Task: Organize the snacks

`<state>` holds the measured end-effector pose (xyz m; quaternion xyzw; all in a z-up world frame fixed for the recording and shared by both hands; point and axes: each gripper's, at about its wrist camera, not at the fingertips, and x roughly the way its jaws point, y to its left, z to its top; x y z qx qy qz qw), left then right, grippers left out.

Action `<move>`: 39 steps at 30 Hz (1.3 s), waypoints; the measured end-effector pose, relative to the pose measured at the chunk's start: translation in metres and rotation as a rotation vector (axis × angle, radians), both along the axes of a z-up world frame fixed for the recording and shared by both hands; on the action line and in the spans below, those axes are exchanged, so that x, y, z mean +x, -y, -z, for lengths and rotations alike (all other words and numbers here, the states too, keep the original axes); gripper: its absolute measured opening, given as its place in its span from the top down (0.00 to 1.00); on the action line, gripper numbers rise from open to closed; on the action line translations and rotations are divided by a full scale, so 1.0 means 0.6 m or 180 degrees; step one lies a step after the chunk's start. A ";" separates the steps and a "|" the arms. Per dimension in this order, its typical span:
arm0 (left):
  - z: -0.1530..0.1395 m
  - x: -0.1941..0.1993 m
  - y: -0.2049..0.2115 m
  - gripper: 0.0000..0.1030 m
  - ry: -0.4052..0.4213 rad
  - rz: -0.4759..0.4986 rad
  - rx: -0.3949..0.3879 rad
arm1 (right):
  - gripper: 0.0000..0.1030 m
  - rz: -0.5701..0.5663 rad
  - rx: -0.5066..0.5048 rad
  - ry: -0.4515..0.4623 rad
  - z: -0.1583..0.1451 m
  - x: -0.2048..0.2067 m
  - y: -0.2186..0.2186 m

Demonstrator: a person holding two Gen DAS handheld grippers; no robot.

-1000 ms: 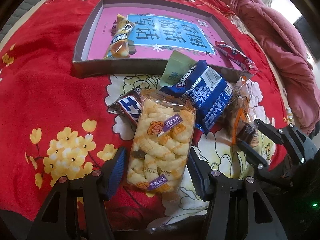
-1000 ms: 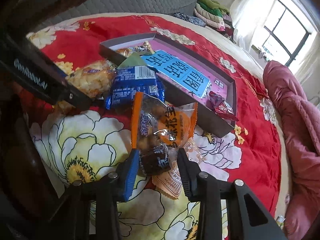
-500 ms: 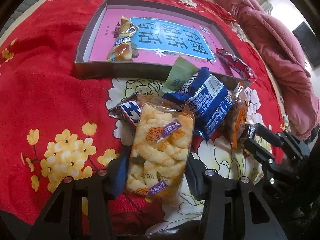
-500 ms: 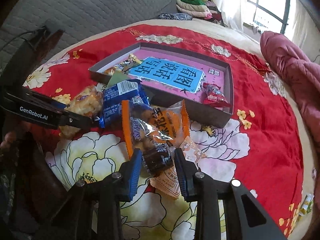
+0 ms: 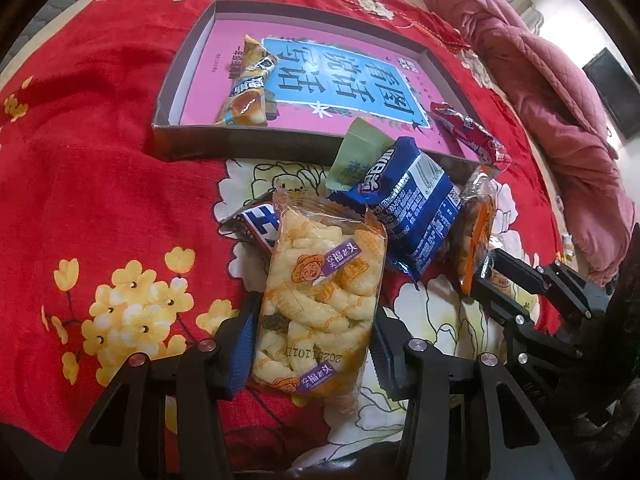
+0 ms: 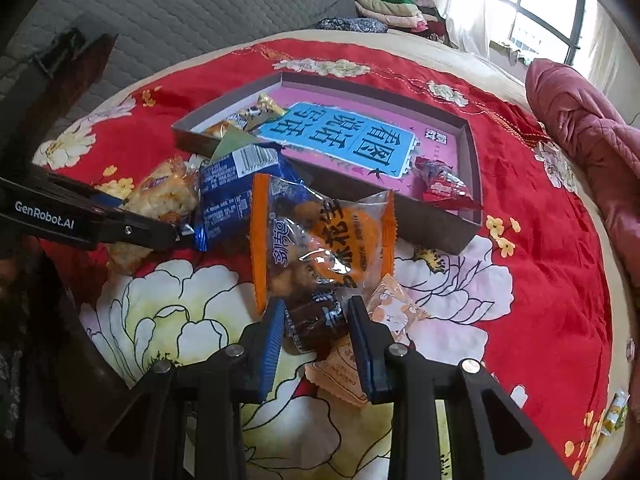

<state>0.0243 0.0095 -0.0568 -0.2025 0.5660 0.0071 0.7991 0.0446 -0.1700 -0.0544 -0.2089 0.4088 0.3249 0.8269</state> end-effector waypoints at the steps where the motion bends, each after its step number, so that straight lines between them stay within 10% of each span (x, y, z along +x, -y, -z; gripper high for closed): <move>1: -0.001 -0.001 -0.001 0.51 0.0006 -0.0006 -0.0001 | 0.69 0.0012 0.0030 -0.0003 -0.003 0.000 0.003; 39: -0.083 -0.011 -0.019 0.51 0.0544 -0.0096 0.0141 | 0.69 0.0242 0.0852 0.0169 -0.077 0.008 0.042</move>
